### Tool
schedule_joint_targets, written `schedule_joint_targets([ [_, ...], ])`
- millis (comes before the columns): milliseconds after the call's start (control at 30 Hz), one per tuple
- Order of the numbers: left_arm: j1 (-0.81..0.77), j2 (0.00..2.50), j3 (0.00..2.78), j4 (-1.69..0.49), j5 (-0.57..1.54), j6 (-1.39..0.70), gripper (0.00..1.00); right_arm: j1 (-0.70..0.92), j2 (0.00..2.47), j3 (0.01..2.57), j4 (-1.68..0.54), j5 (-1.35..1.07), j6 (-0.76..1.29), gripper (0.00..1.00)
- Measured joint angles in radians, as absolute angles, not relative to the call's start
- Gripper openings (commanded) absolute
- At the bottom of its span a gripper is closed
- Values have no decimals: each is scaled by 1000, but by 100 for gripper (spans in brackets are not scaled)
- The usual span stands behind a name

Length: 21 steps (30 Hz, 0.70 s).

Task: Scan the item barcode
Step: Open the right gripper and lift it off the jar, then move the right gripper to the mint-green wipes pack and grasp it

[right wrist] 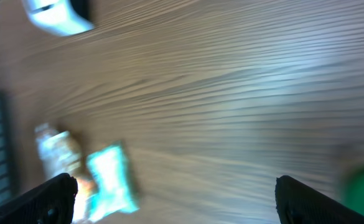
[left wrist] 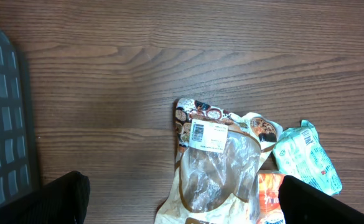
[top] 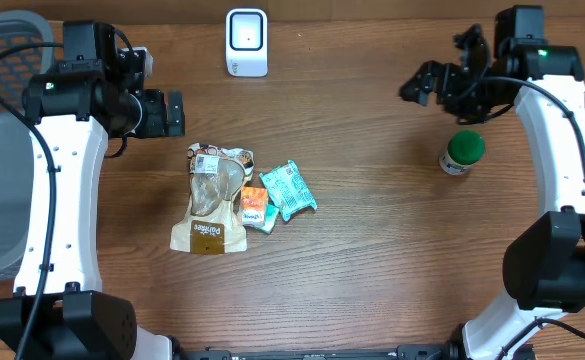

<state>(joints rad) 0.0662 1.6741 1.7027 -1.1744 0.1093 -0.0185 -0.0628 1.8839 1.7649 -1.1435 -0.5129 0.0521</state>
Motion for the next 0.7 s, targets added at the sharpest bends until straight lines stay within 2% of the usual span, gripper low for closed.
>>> schedule_joint_targets([
  [67, 66, 1674, 1703, -1174, 109, -19, 100, -44, 1884, 1758, -1140, -565, 51, 91],
  [133, 66, 1674, 1703, -1174, 110, -19, 100, -14, 1884, 1740, -1134, -599, 47, 79],
  [167, 66, 1674, 1703, -1174, 109, -19, 100, -1, 1884, 1730, -1136, -606, 49, 76],
  [467, 66, 1674, 1703, -1174, 109, -19, 100, 224, 1884, 1531, -966, -564, 228, 73],
  [700, 66, 1674, 1703, -1174, 109, -19, 99, 316, 1884, 1343, -778, -542, 411, 62],
])
